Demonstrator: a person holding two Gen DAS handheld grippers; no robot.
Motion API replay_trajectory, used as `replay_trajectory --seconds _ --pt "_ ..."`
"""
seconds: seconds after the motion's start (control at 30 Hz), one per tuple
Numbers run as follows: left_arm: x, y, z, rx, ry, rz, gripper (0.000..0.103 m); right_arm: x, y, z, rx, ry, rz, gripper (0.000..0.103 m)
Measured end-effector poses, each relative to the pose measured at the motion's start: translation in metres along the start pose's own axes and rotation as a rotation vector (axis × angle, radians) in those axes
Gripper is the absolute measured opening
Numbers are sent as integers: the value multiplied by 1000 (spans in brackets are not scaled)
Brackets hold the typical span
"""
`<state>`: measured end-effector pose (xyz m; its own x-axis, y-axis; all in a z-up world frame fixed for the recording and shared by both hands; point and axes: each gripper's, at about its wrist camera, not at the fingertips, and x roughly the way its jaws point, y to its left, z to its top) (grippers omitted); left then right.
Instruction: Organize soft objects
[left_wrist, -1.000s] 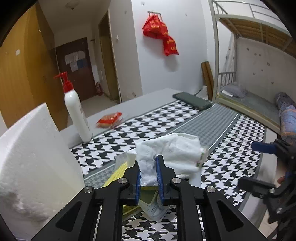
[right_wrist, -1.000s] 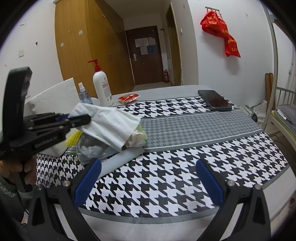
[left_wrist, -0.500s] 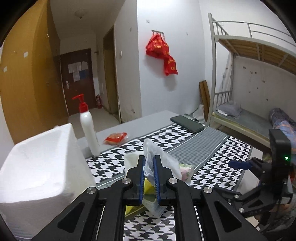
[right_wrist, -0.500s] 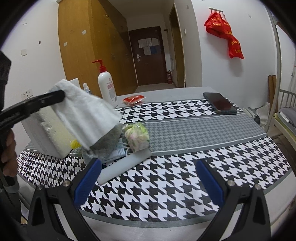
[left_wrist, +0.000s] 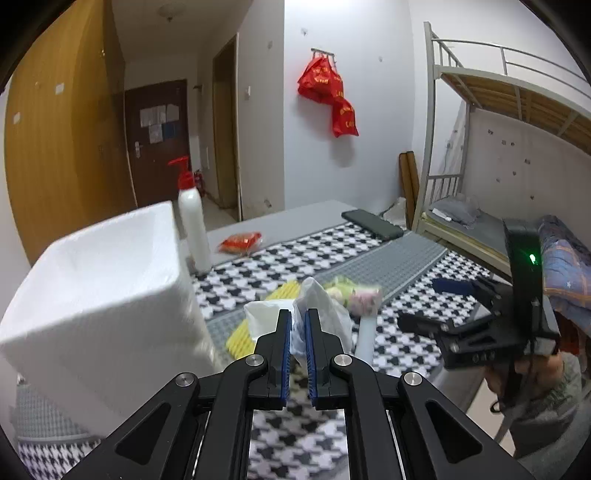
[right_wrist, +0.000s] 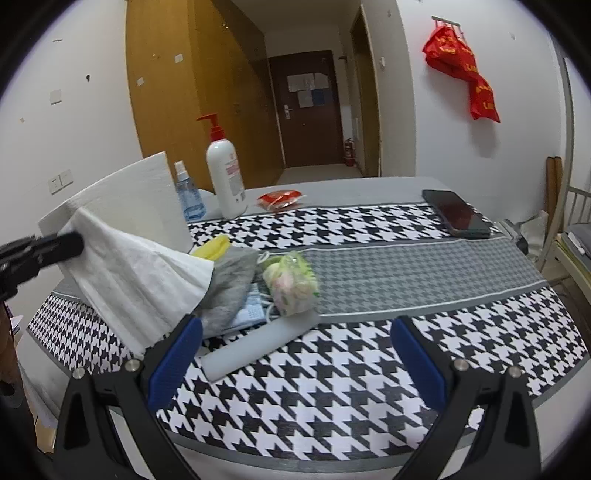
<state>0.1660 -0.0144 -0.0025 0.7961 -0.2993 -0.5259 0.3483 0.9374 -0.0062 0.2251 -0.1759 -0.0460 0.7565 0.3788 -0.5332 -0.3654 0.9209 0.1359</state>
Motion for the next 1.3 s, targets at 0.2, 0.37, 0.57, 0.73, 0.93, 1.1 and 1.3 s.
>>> replay_trajectory --seconds 0.2,0.37,0.57,0.73,0.93,1.1,1.3 --pt "-12 2 -18 2 31 16 8 -2 3 -2 -9 1 16 103" --pt "-13 5 -30 -4 67 38 23 -4 7 -6 -13 9 24 103" --pt "-8 7 -47 -19 76 64 77 -6 10 -11 -24 27 26 103" --pt "12 -5 -58 37 145 26 80 -7 10 -15 -28 38 26 103" --pt "37 -14 -58 104 183 -30 80 -5 8 -14 -33 49 25 103" --pt "61 -9 -64 109 265 -18 80 6 5 -10 -40 77 17 103" --pt "72 -2 -70 82 323 -63 75 16 4 -5 -52 92 21 103"
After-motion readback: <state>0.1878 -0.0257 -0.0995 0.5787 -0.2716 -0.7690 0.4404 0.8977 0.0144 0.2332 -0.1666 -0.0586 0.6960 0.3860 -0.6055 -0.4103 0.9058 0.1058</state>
